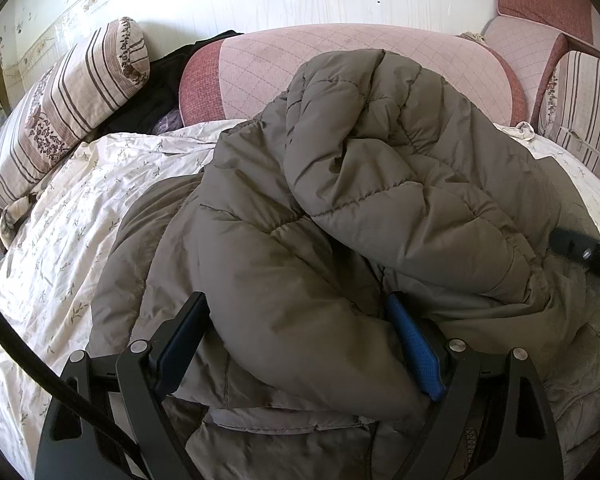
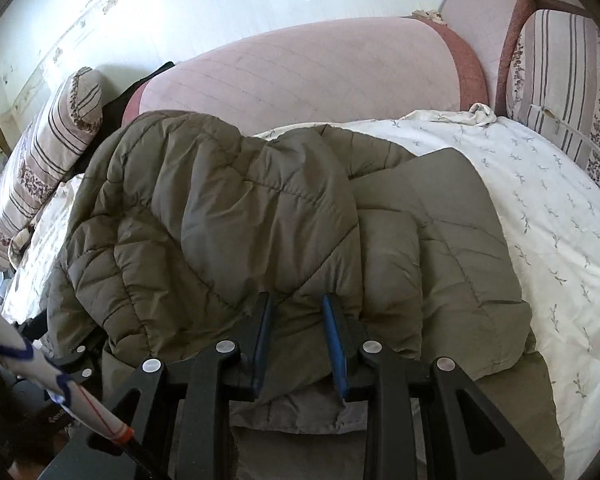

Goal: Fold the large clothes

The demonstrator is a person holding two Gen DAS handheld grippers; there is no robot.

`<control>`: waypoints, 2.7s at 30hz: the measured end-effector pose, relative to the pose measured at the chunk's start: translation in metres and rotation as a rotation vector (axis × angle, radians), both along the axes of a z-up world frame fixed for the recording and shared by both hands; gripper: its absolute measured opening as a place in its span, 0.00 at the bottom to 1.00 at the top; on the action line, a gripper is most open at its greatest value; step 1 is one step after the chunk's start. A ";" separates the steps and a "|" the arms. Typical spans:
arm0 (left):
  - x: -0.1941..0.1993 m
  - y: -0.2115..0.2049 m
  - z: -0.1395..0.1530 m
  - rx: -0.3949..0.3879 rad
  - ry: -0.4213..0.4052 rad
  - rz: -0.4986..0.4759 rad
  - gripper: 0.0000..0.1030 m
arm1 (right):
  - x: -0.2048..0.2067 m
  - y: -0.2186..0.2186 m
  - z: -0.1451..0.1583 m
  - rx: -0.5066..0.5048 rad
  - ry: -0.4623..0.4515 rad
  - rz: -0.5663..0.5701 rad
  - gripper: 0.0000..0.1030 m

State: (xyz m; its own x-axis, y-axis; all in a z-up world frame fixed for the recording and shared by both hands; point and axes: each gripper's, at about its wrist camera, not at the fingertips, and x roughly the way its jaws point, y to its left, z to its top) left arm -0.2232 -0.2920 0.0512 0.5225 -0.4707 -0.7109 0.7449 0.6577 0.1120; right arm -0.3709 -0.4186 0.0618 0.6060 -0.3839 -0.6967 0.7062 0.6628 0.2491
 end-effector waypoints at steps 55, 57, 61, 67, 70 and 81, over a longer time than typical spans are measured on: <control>-0.105 0.140 0.080 -0.135 -0.095 0.014 0.86 | -0.138 0.142 0.063 -0.127 -0.078 0.098 0.38; -0.119 0.160 0.072 -0.119 -0.066 0.024 0.86 | -0.148 0.158 0.054 -0.111 -0.064 0.115 0.38; -0.138 0.198 0.053 -0.072 -0.048 0.064 0.86 | -0.167 0.189 0.036 -0.098 -0.027 0.140 0.38; -0.156 0.246 0.029 -0.047 0.029 0.140 0.86 | -0.191 0.220 0.014 -0.060 0.006 0.150 0.38; -0.166 0.258 0.017 -0.035 0.040 0.167 0.86 | -0.198 0.232 0.003 -0.043 0.027 0.154 0.38; -0.173 0.254 -0.026 0.060 0.040 0.186 0.88 | -0.200 0.245 -0.034 -0.013 0.097 0.149 0.40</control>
State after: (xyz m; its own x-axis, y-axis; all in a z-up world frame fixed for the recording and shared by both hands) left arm -0.3966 -0.0380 0.0254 0.5674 -0.3244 -0.7568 0.6154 0.7777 0.1280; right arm -0.5707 -0.1736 0.0279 0.5873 -0.3045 -0.7499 0.6201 0.7647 0.1752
